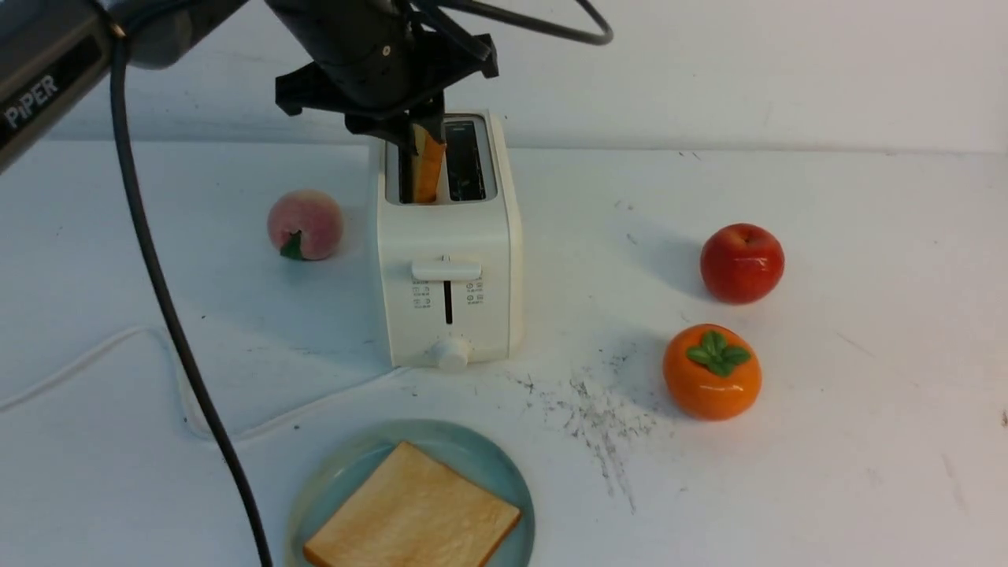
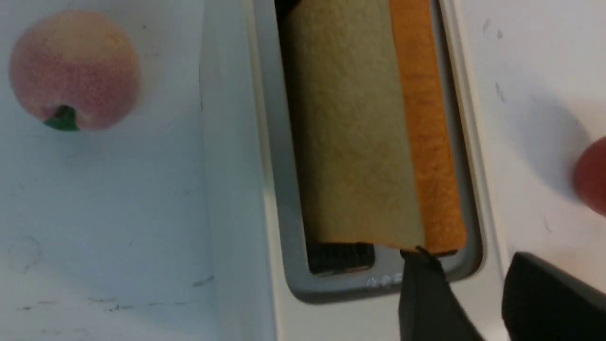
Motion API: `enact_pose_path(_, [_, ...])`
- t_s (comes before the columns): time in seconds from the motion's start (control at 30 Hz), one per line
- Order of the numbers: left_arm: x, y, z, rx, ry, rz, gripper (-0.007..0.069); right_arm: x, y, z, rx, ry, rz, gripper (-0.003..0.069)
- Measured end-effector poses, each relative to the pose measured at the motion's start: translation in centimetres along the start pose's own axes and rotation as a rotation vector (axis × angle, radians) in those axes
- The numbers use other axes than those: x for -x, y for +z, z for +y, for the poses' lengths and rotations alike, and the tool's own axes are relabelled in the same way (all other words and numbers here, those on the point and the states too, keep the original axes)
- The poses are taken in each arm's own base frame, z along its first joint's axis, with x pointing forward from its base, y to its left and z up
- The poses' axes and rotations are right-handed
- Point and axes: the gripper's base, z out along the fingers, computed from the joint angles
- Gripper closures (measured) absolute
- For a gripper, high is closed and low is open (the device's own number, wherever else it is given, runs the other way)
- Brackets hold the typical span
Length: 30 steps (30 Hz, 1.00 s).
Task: Take toasted bread from bread machine on white table place on plate.
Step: 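Reach for a toast slice standing in the toaster with the left gripper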
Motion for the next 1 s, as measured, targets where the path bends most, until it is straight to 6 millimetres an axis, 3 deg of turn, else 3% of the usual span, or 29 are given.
enact_pose_path(0.2, [0.3,1.9,-0.2,-0.024,0.0,-0.042,0.028,0.0,1.6,-0.6,0.0,0.027,0.047,0.0657])
enact_pose_path(0.57, [0.5,4.5,0.9,0.072,0.066,-0.099,0.0277,0.0,1.8,-0.6,0.007,0.037,0.054,0.0652])
enact_pose_path(0.7, [0.4,5.2,1.1,0.089,0.079,-0.104,0.0322,0.0,1.8,-0.6,0.009,0.039,0.054,0.065])
enact_pose_path(0.87, [0.3,6.8,1.3,0.1,0.116,-0.109,0.0515,0.0,1.8,-0.6,0.009,0.038,0.054,0.0647])
enact_pose_path(1.0, [0.7,5.7,1.1,0.098,0.139,-0.124,0.0521,0.0,1.8,-0.5,0.01,0.038,0.058,0.0645])
